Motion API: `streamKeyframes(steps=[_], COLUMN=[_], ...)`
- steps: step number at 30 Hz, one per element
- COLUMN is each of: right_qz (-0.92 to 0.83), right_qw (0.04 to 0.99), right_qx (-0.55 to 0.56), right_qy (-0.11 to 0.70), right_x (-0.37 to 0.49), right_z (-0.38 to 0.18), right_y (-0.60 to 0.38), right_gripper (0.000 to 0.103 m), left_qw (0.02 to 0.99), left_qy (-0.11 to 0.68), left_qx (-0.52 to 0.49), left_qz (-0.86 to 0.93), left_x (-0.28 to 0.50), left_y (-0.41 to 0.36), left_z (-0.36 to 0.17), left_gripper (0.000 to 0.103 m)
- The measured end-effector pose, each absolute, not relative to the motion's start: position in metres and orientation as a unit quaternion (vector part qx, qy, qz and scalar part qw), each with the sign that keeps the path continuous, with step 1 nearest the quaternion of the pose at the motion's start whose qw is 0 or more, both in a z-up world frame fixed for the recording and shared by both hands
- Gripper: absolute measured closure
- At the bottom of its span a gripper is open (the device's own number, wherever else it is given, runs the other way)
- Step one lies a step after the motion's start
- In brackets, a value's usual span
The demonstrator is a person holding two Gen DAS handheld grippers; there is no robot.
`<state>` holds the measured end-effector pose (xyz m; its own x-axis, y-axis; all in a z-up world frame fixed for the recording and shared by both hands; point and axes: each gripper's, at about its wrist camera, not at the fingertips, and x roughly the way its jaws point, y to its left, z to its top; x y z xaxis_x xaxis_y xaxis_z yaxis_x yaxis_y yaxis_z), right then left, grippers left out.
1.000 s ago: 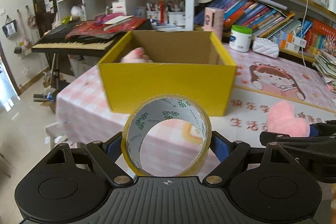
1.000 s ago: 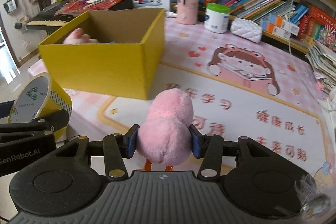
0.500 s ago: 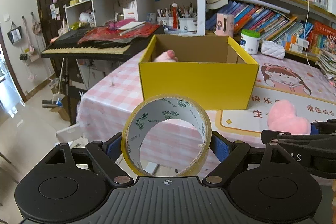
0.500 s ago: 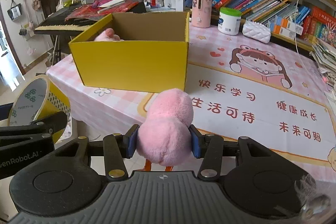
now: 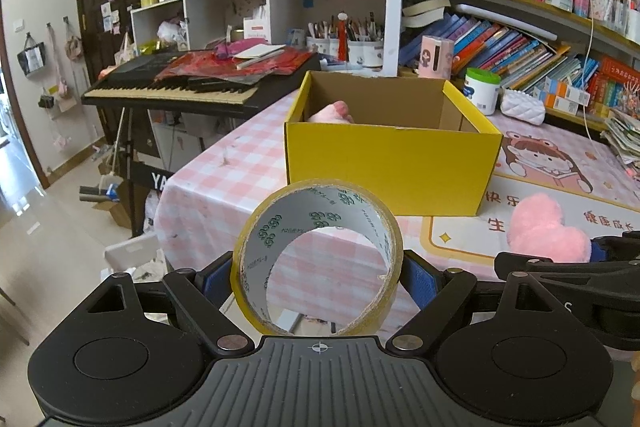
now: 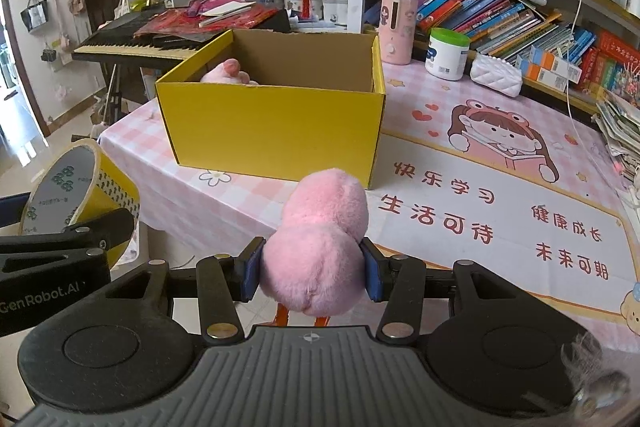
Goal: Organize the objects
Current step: 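Carry the tape roll and pink plush over the yellow box with both tools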
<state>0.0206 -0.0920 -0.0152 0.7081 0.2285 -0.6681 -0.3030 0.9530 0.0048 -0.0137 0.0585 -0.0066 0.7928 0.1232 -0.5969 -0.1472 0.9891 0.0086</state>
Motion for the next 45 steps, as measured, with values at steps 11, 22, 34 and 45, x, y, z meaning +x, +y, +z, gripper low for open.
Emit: streamKeyframes(steps=[11,22,34,45], right_qz=[0.153,0.169,0.203,0.246], right_qw=[0.925,0.950,0.942,0.917], right_qx=[-0.054,-0.054,-0.078,-0.124], right_qy=[0.342,0.258,0.254,0.290], right_x=[0.046,0.119,0.217,0.264], right_z=[-0.010,0.029,0.029,-0.002], right_y=[-0.082,-0.082,-0.082,-0.078], right_gripper=[0.057,0.057,0.057,0.057], left_qw=[0.950,0.966,0.963,0.947], left_qy=[0.299,0.238,0.234,0.277], left_qx=[-0.020,-0.006,0.003,0.034], left_qz=[0.087,0.105,0.137,0.156], left_x=[0.007,0.069,0.143,0.199], left_y=[0.067,0.062,0.045,0.032], left_z=[-0.001,0.028,0.029,0.005], left_gripper=[0.016,0.016,0.016,0.016])
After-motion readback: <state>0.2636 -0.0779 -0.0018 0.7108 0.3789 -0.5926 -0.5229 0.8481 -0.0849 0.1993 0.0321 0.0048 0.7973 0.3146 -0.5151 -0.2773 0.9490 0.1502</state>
